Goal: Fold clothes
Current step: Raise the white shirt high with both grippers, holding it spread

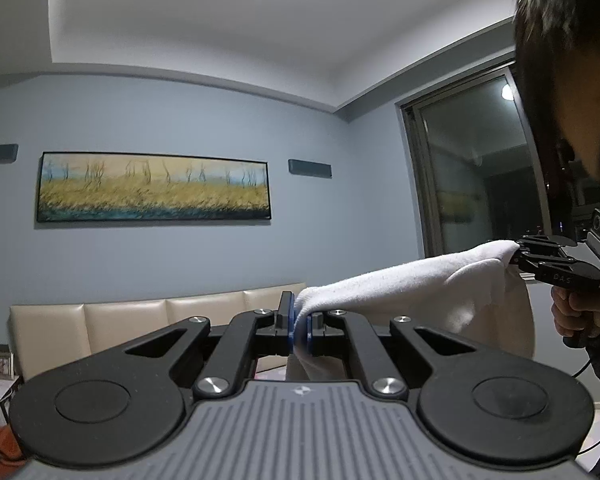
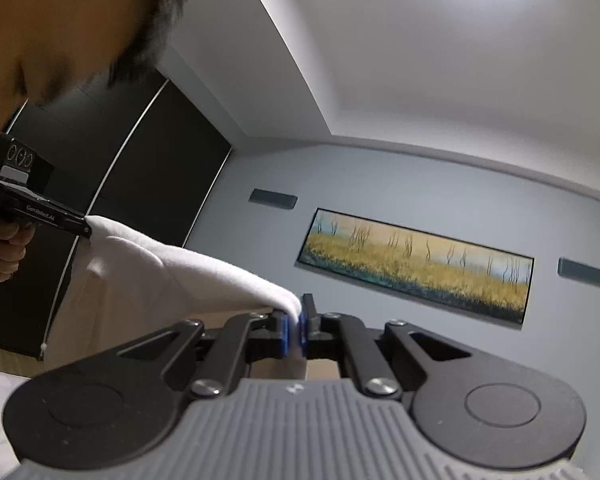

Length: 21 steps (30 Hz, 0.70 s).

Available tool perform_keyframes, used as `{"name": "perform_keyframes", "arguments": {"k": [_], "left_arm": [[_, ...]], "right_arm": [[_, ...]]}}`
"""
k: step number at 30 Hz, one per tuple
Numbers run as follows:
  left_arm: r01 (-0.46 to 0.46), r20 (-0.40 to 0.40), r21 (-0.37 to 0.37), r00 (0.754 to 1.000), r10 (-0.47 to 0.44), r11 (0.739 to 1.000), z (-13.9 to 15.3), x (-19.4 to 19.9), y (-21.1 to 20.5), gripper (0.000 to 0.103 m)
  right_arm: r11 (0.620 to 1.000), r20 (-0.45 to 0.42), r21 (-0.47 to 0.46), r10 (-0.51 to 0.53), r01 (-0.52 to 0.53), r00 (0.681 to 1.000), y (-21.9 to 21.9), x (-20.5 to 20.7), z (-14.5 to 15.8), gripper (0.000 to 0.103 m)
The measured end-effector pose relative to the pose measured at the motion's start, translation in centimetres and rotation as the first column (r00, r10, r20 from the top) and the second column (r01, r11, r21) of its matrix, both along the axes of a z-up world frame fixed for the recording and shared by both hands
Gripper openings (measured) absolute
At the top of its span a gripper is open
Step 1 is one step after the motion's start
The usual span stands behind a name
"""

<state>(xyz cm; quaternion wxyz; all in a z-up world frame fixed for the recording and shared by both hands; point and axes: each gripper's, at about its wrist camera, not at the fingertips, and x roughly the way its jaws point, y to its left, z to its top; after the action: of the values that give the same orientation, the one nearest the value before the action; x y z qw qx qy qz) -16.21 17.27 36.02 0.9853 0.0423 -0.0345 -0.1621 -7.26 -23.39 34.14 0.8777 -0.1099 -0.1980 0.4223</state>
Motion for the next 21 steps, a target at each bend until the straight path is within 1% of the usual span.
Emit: {"name": "perform_keyframes", "arguments": {"k": [2, 4, 6, 8, 10, 13, 14, 17, 19, 21], "left_arm": [[0.006, -0.022, -0.005, 1.000, -0.006, 1.000, -0.5, 1.0, 0.1, 0.004], [-0.005, -0.069, -0.009, 0.998, 0.004, 1.000, -1.8, 2.6, 0.6, 0.004], [-0.016, -0.130, -0.025, 0.991, 0.012, 1.000, -3.4, 4.9, 1.2, 0.004], [-0.032, -0.208, -0.045, 0.978, 0.022, 0.998, -5.7, 8.1, 2.2, 0.004], [-0.050, -0.290, -0.064, 0.957, 0.030, 0.997, -8.2, 11.7, 3.3, 0.004], [-0.081, -0.408, -0.089, 0.912, 0.037, 0.993, -12.0, 16.9, 4.9, 0.004], [-0.096, -0.444, -0.082, 0.894, 0.050, 0.992, -13.4, 18.8, 5.5, 0.004], [-0.143, -0.542, -0.018, 0.833, 0.110, 0.990, -18.1, 24.6, 6.5, 0.004], [-0.157, -0.600, 0.001, 0.790, 0.126, 0.988, -21.3, 28.1, 6.9, 0.004], [-0.172, -0.653, 0.008, 0.745, 0.136, 0.985, -24.3, 31.9, 7.5, 0.004]], "right_arm": [[1.000, -0.013, -0.006, 0.000, 0.000, 1.000, 0.0, 0.8, -0.1, 0.007], [1.000, -0.061, -0.011, 0.004, -0.005, 0.998, 0.1, 1.9, -0.6, 0.007], [0.999, -0.117, -0.036, -0.004, -0.001, 0.993, 0.9, 3.4, -1.9, 0.007], [0.998, -0.174, -0.069, -0.020, 0.008, 0.985, 2.0, 5.4, -3.5, 0.007], [0.995, -0.247, -0.098, -0.029, 0.005, 0.968, 3.1, 8.1, -5.5, 0.007], [0.987, -0.354, -0.161, -0.059, 0.002, 0.933, 5.7, 12.7, -9.0, 0.007], [0.982, -0.385, -0.188, -0.073, -0.001, 0.920, 6.8, 14.3, -10.4, 0.007], [0.963, -0.464, -0.270, -0.123, -0.008, 0.877, 10.7, 19.4, -14.5, 0.007], [0.950, -0.506, -0.313, -0.155, -0.012, 0.848, 12.5, 22.3, -17.5, 0.007], [0.933, -0.548, -0.359, -0.199, -0.014, 0.813, 14.7, 25.7, -20.3, 0.007]]}}
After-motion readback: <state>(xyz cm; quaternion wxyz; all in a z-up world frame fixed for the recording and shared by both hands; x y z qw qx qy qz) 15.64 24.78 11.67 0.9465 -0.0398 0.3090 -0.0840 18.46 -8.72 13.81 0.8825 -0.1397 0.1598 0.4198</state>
